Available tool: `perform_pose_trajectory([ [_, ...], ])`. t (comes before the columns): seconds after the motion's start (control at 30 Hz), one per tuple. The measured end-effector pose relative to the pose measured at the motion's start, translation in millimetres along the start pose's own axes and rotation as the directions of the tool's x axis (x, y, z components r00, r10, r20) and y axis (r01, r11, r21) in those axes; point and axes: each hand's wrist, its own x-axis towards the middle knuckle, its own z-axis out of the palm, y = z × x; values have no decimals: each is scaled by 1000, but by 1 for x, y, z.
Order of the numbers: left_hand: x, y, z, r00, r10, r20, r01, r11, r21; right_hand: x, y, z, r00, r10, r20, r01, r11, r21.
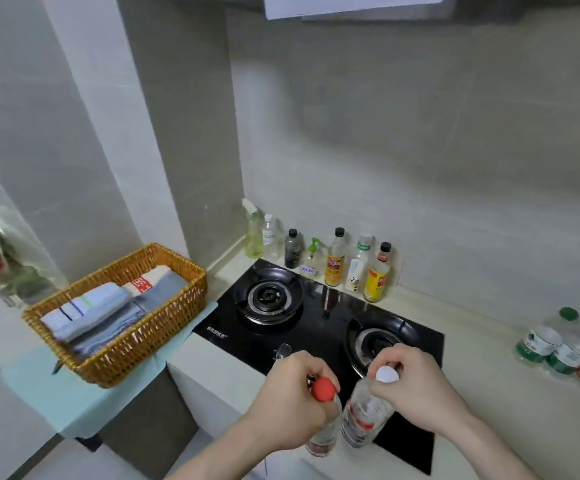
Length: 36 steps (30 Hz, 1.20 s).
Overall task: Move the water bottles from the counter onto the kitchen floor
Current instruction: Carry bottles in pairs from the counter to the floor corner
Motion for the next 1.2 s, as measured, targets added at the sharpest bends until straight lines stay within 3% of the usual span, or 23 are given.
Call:
perform_pose_trajectory([
  [0.27, -64, -70, -111, 958, -160, -240, 178, 982, 57, 11, -118, 75, 967, -201, 158, 200, 979, 23],
  [0.47, -114, -93, -161, 859, -275, -432, 309, 951, 8, 27, -179, 120, 880, -367, 301, 372, 927, 46],
  [0.8, -217, -113, -184, 550, -475, -687, 541, 829, -140, 21, -255, 202, 616, -577, 536, 620, 775, 122],
  [1.07, -332, -125, -206, 248, -587, -771, 583, 726, -366, -38, -345, 286, 345, -675, 652, 779, 594, 203],
  [1.2, -392, -138, -223, 149, -600, -786, 596, 689, -413, -83, -389, 331, 251, -692, 677, 812, 531, 243],
])
